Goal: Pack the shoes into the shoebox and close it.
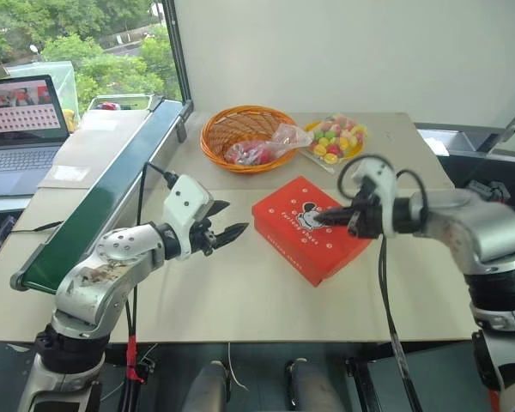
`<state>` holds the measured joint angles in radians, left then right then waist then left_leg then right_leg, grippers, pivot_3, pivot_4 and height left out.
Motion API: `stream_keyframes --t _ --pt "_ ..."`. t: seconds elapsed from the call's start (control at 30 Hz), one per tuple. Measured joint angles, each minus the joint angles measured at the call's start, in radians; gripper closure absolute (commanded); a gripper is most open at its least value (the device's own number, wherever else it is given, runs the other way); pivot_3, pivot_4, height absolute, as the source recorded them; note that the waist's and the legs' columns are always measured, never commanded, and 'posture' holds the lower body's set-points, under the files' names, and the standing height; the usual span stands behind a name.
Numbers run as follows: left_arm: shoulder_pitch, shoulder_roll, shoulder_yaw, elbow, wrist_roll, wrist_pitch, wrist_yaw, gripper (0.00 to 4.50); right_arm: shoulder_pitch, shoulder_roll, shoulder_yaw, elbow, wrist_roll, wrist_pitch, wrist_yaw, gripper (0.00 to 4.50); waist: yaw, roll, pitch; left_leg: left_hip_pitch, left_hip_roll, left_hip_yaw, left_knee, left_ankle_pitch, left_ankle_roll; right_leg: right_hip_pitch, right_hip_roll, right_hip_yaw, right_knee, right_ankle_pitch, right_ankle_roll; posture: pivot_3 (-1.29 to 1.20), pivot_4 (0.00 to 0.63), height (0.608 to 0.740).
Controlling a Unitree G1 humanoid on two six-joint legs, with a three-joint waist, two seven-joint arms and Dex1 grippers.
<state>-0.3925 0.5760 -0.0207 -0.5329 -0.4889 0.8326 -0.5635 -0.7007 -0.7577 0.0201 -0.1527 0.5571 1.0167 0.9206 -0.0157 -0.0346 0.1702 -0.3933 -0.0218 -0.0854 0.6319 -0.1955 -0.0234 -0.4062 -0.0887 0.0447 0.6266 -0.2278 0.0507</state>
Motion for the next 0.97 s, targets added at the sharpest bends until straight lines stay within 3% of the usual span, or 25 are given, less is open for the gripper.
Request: stream_keyframes --t 0.3,0.53,0.73,0.77,0.97 --pt "-0.059 0.010 -0.005 0.047 -0.028 -0.030 -0.086 1.41 0.125 -0.061 -0.085 -0.218 0.068 -0.030 0.014 4.48 -0.006 0.000 0.000 -0.001 0.000 0.001 0.000 0.000 0.001 0.000 0.000 0.000 0.000 -0.001 0.001 0.00 0.150 0.740" --pt "-0.082 0.012 0.001 0.076 -0.063 -0.020 -0.114 1.41 0.132 -0.058 -0.127 -0.256 0.136 0.005 -0.039 2.39 -0.002 0.000 0.000 -0.001 0.000 0.000 0.001 0.000 0.001 0.000 0.000 0.000 -0.001 -0.001 0.001 0.00 0.150 0.740" --pt "-0.104 0.046 0.002 0.079 -0.064 -0.020 -0.132 1.41 0.132 -0.075 -0.120 -0.272 0.165 0.010 -0.045 0.19 -0.002 0.001 0.000 -0.001 0.000 0.000 0.001 -0.001 0.001 0.000 0.000 0.000 0.000 -0.001 0.001 0.00 0.150 0.740" --pt "-0.104 0.049 0.002 0.079 -0.064 -0.020 -0.135 1.41 0.132 -0.091 -0.113 -0.272 0.164 0.010 -0.040 0.02 -0.001 0.001 0.001 -0.001 0.000 0.000 0.001 -0.001 0.001 0.000 0.000 0.000 -0.001 -0.001 0.001 0.00 0.150 0.740" --pt "-0.095 0.103 0.008 0.078 -0.065 -0.020 -0.163 1.41 0.128 -0.133 -0.061 -0.273 0.144 0.002 -0.020 0.02 -0.003 0.001 0.001 -0.001 0.000 0.001 0.000 -0.001 0.001 0.000 0.000 0.000 -0.001 -0.001 0.001 0.00 0.150 0.740"
